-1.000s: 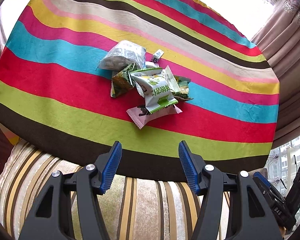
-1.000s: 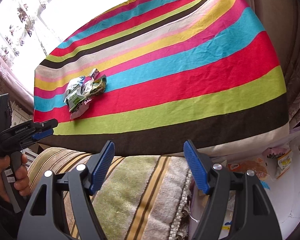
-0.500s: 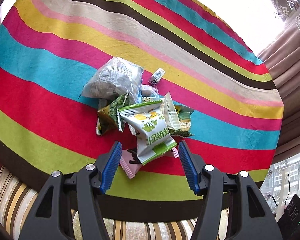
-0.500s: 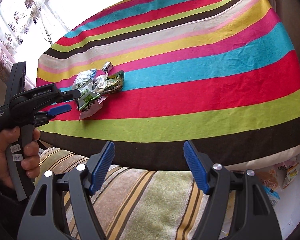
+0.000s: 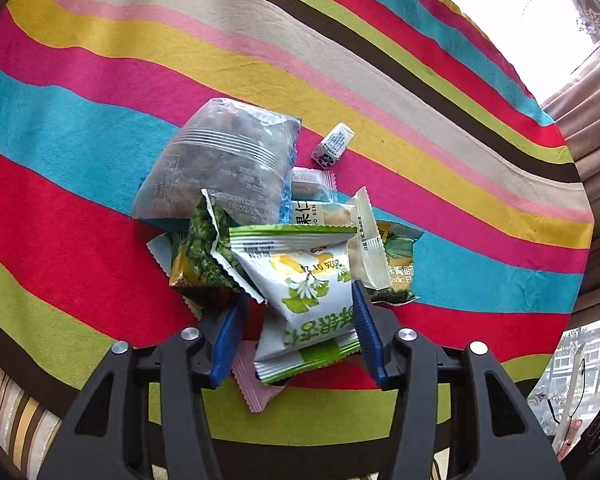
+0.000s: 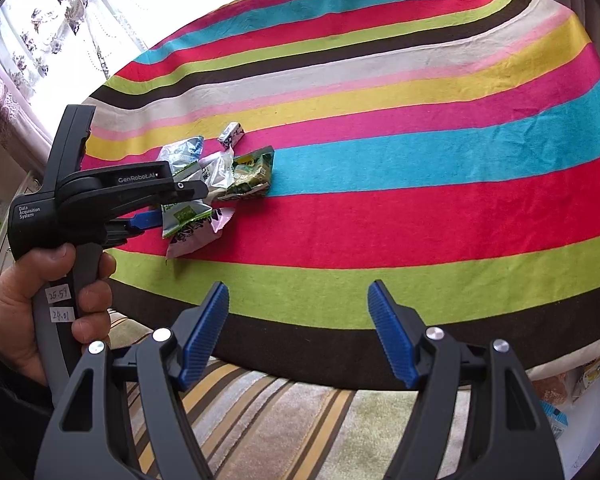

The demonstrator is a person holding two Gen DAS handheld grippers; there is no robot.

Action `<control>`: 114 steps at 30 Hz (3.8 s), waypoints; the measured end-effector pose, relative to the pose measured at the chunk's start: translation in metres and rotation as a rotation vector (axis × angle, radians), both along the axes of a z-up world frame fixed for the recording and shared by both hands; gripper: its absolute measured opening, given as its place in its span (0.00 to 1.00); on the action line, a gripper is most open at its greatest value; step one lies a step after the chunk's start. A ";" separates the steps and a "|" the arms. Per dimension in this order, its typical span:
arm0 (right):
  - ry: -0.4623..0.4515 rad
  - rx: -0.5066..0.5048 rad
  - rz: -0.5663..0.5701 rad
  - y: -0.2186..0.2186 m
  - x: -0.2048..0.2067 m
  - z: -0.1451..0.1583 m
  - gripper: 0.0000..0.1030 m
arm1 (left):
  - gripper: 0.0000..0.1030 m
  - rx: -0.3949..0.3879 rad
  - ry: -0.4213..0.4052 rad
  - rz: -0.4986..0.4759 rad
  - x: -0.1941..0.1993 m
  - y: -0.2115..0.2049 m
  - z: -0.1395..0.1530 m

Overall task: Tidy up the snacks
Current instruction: 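Grasp the green-white snack bag with left tool while right tool grasps the dark chocolate bar, then carry both snacks into the white box and open both tools to release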

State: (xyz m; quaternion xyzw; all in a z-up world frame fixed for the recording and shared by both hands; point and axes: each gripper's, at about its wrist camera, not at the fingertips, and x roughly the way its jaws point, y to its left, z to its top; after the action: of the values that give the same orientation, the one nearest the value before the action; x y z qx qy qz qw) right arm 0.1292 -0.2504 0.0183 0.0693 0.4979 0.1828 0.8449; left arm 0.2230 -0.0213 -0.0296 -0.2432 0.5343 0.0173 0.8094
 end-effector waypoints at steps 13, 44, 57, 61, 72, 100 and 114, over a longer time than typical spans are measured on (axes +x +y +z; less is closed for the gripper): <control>-0.026 -0.067 0.165 0.063 0.022 -0.003 0.70 | 0.38 -0.062 -0.069 -0.018 -0.032 0.018 0.020; 0.055 -0.210 0.602 0.154 0.025 -0.024 0.62 | 0.38 -0.100 -0.090 0.143 -0.097 0.105 0.011; 0.025 -0.310 0.717 0.177 0.014 -0.027 0.66 | 0.38 -0.099 -0.100 0.150 -0.104 0.108 0.016; 0.041 -0.311 0.717 0.181 0.014 -0.033 0.46 | 0.38 -0.098 -0.098 0.159 -0.106 0.112 0.015; 0.051 -0.216 0.586 0.147 0.012 -0.034 0.19 | 0.38 -0.089 -0.101 0.140 -0.106 0.101 0.018; -0.041 0.037 0.022 -0.075 -0.040 0.000 0.17 | 0.38 0.059 -0.111 -0.292 -0.099 -0.116 0.047; -0.059 0.075 -0.223 -0.196 -0.093 -0.012 0.17 | 0.38 0.092 -0.104 -0.569 -0.119 -0.251 0.042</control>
State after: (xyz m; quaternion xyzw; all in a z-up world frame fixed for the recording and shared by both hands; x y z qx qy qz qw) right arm 0.0357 -0.4463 0.0059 0.1506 0.4548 0.1081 0.8711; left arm 0.1042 -0.2722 0.0126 -0.0471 0.5374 -0.1988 0.8182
